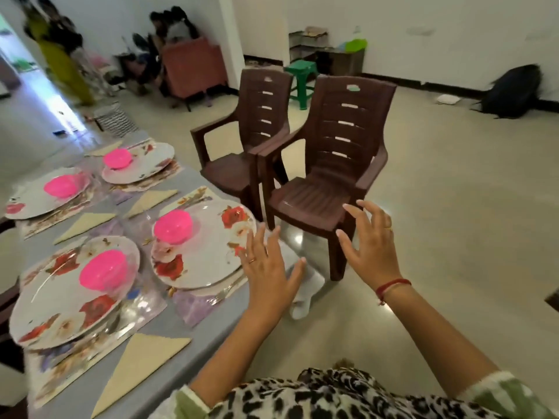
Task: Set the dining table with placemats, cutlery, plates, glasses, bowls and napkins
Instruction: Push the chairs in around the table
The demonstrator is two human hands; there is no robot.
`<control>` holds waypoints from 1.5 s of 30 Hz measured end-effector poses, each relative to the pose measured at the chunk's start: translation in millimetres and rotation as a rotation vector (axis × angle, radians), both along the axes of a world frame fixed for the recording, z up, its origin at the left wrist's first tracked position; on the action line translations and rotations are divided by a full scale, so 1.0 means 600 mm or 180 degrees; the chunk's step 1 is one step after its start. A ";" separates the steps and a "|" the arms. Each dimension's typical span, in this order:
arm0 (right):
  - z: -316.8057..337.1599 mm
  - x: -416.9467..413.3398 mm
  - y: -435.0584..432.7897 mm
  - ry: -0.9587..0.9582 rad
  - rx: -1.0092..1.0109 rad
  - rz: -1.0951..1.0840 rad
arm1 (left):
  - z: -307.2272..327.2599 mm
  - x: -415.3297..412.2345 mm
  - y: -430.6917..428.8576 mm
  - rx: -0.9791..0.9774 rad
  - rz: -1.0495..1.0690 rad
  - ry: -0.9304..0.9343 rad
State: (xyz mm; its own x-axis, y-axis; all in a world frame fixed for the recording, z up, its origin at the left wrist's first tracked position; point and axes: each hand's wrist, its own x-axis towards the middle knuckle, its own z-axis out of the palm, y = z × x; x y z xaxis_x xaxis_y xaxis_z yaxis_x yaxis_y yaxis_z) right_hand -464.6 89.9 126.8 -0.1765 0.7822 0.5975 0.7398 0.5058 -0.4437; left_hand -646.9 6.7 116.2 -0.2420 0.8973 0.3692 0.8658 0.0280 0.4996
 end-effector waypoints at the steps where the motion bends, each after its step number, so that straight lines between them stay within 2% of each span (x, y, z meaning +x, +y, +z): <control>1: -0.001 0.010 0.040 0.0005 -0.0003 0.0042 | 0.000 0.008 0.037 -0.0012 0.0047 0.0001; 7: 0.036 0.110 0.305 -0.0127 -0.0014 0.0069 | 0.026 0.098 0.300 -0.0166 0.0265 0.0109; 10: 0.029 0.184 0.410 -0.0053 0.0096 -0.0036 | 0.024 0.156 0.407 -0.0196 0.0141 0.0286; 18: -0.019 0.409 0.718 -0.0258 0.0088 -0.0115 | -0.016 0.341 0.704 -0.0501 0.0325 0.0002; 25: 0.008 0.639 1.010 -0.0528 -0.0017 0.0019 | 0.004 0.558 0.964 -0.0426 0.0518 -0.0188; 29: 0.019 0.668 1.160 -0.0601 0.0011 0.0244 | 0.012 0.619 1.087 -0.0378 0.0652 -0.0289; 36: -0.003 0.667 1.446 -0.0722 0.0213 0.0780 | -0.004 0.636 1.337 -0.0257 0.1240 -0.0447; 40: -0.012 0.620 1.632 -0.0796 -0.0012 0.1209 | -0.018 0.621 1.486 -0.0268 0.1625 -0.0607; 45: 0.005 0.510 1.810 -0.1066 0.0055 0.2006 | 0.001 0.593 1.602 -0.0277 0.2114 -0.0578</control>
State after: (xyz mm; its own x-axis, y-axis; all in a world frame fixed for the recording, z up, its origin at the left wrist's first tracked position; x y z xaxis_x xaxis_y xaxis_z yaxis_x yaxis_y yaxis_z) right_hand -158.6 1175.6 129.6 -0.7681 0.4619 0.4435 0.3995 0.8869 -0.2319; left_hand -291.2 968.1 116.9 -0.8014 0.5622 0.2042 0.5543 0.5698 0.6068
